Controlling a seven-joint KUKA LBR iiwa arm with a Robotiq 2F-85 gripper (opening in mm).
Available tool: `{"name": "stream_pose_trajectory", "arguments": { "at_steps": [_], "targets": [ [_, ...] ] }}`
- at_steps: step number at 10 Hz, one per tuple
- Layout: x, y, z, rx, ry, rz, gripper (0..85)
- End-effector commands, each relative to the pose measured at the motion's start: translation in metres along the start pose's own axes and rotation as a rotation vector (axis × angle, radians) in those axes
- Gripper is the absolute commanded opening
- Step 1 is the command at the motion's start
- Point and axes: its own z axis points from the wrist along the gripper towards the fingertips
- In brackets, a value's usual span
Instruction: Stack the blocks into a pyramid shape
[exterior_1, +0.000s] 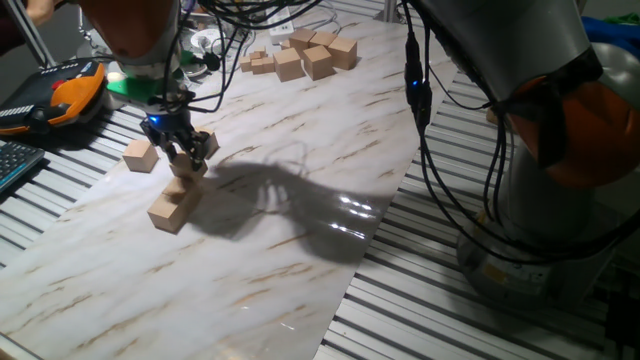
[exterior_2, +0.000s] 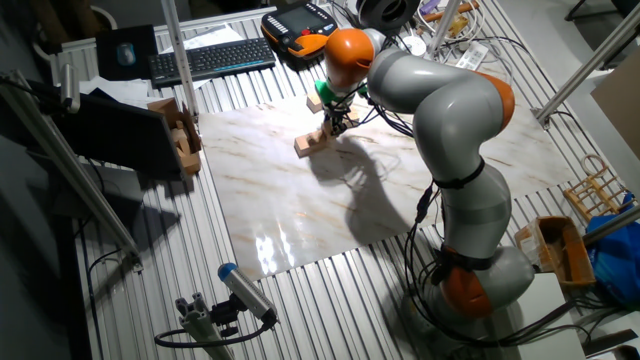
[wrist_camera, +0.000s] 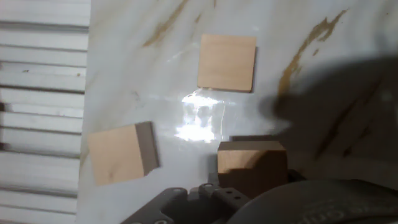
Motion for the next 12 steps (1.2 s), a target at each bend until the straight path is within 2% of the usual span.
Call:
{"name": "stream_pose_trajectory", "arguments": {
  "at_steps": [1,7,12],
  "targets": [
    [-0.001,-0.001,0.001,0.000,0.002,0.001,0.0],
    [0.001,-0.005,0.009,-0.007,0.017,0.004,0.0],
    [0.004,-0.007,0.017,-0.019,0.018,0.004,0.0]
  ]
}}
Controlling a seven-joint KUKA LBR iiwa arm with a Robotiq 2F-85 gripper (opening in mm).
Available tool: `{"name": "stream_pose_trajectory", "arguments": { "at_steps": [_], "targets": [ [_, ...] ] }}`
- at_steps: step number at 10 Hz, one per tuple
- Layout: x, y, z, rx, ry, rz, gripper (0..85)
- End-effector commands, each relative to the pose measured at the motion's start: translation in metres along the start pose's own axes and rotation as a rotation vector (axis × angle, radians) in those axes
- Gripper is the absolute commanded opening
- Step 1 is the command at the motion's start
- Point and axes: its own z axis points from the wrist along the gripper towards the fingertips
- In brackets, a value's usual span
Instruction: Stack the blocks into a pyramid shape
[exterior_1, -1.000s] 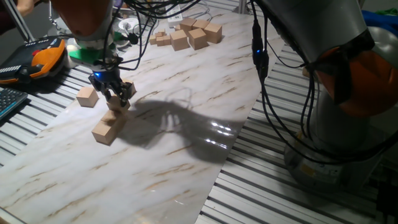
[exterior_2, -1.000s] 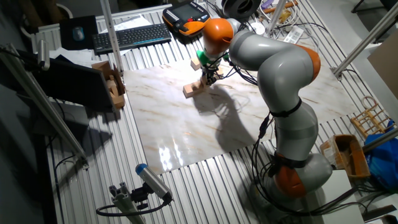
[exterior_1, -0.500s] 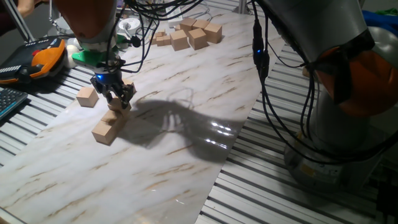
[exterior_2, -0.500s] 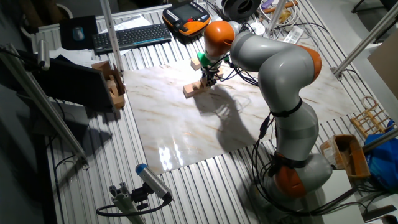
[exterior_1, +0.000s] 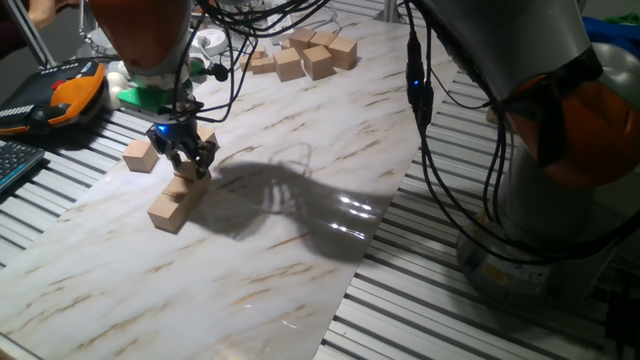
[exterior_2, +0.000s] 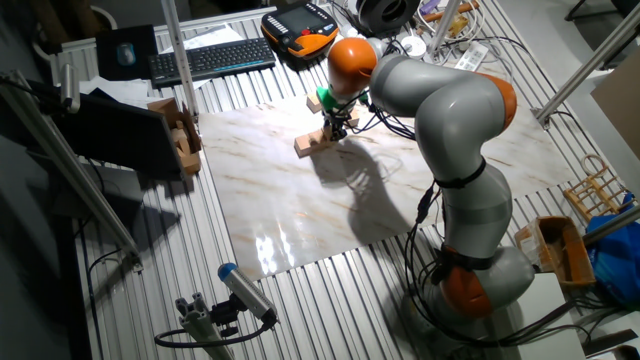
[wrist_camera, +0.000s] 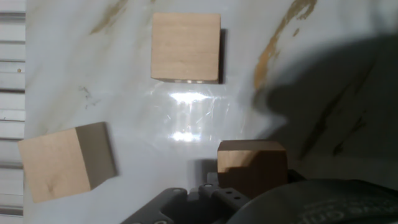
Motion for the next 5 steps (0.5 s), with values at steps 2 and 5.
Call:
{"name": "stream_pose_trajectory", "arguments": {
  "at_steps": [2,5],
  "targets": [
    [0.0001,-0.0004,0.0013,-0.006,0.000,0.002,0.0],
    [0.0003,-0.0007,0.0021,-0.012,-0.007,0.003,0.0]
  ]
}}
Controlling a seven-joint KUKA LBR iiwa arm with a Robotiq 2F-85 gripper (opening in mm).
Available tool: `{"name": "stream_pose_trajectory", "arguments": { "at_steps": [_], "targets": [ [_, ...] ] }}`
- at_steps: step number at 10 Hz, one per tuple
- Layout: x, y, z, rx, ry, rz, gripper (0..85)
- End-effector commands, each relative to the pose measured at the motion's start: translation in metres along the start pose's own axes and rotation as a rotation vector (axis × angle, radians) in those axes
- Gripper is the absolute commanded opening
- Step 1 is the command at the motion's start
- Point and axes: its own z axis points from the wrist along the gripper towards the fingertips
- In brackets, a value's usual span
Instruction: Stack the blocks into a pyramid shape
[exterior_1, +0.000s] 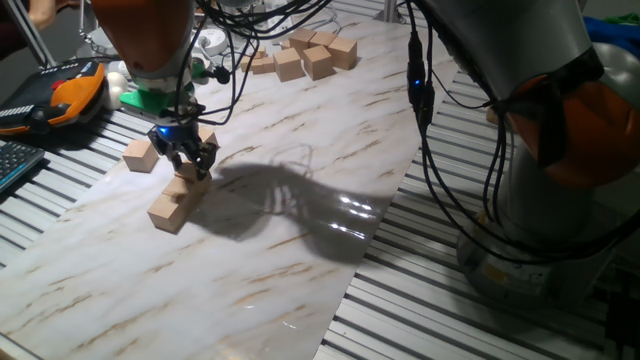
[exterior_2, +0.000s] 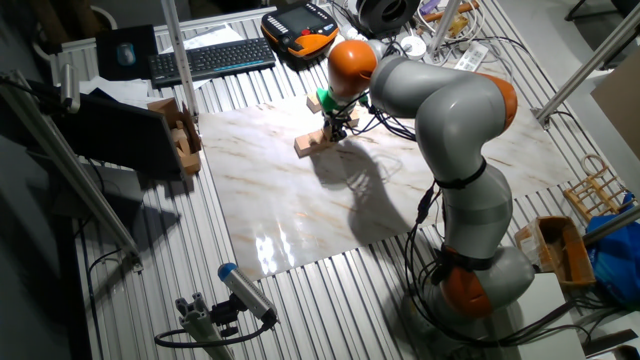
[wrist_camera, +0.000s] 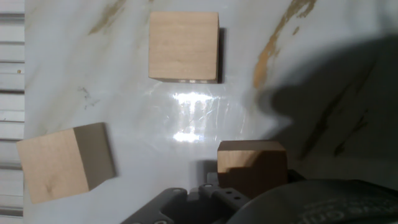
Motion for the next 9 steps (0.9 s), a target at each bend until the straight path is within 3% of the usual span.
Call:
{"name": "stream_pose_trajectory", "arguments": {
  "at_steps": [1,9],
  "targets": [
    [0.0000,-0.0002,0.0002,0.000,0.000,0.000,0.0],
    [0.0003,-0.0003,0.0024,0.000,-0.002,0.014,0.0]
  ]
}}
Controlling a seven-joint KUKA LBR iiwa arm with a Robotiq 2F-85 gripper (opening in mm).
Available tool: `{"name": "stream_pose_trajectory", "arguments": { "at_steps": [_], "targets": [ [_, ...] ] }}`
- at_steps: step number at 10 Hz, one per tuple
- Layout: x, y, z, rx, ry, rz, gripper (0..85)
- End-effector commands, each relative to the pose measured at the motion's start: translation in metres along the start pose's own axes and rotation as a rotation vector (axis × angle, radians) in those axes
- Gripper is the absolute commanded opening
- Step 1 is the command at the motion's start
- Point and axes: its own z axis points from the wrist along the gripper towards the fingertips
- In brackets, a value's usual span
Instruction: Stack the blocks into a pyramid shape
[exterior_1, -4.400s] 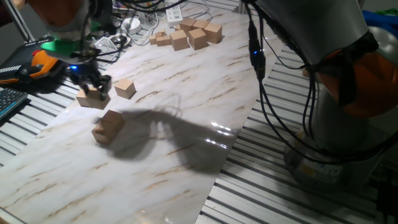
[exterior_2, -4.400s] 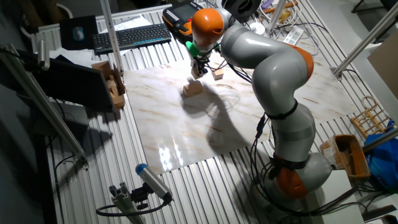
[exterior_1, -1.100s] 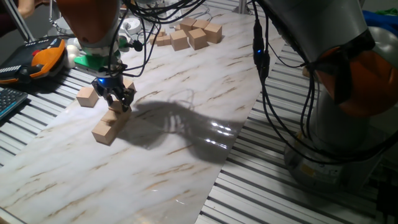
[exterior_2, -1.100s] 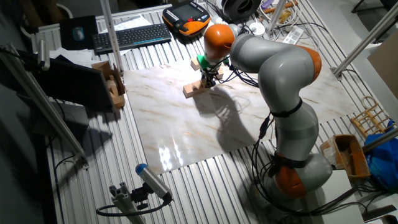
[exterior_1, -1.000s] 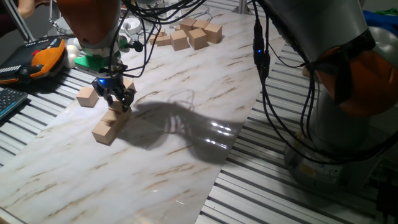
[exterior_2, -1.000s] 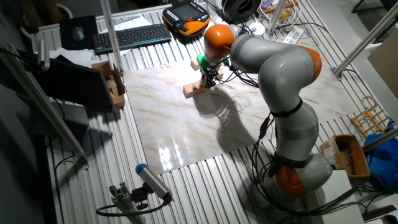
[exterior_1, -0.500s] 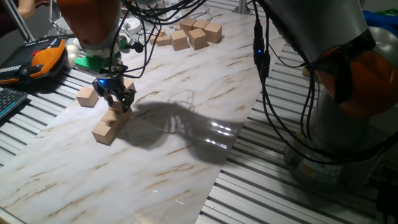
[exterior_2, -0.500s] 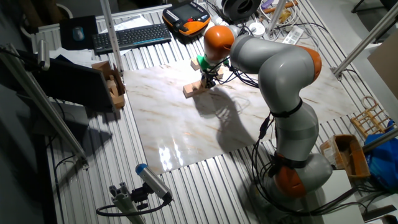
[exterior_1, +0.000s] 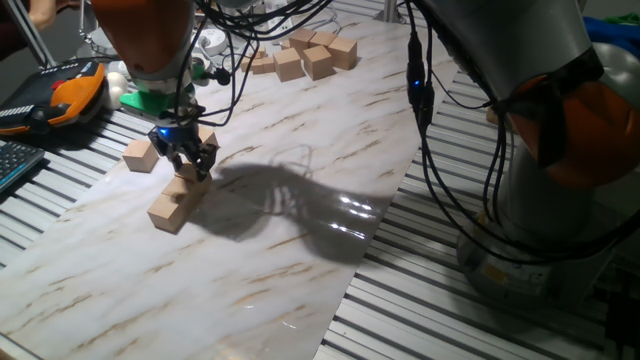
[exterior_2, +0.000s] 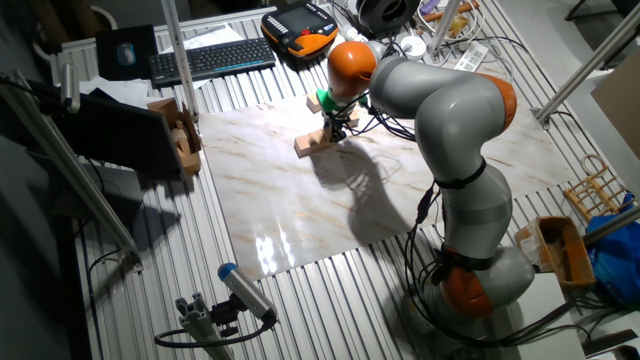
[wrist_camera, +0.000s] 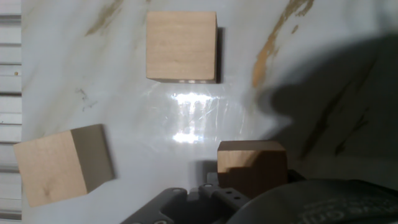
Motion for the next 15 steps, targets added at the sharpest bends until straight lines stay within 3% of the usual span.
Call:
{"name": "stream_pose_trajectory", "arguments": {
  "at_steps": [1,6,13,14,15],
  "targets": [
    [-0.0001,-0.0002,0.0004,0.000,0.000,0.000,0.0],
    [-0.0003,-0.0001,0.0010,0.002,0.002,-0.006,0.0],
    [0.0001,0.0000,0.0020,-0.026,0.005,-0.011,0.0],
    [0.0000,-0.0001,0.0020,-0.026,0.002,-0.012,17.0],
    [0.0000,-0.0002,0.0021,-0.026,-0.003,-0.012,17.0]
  ]
}}
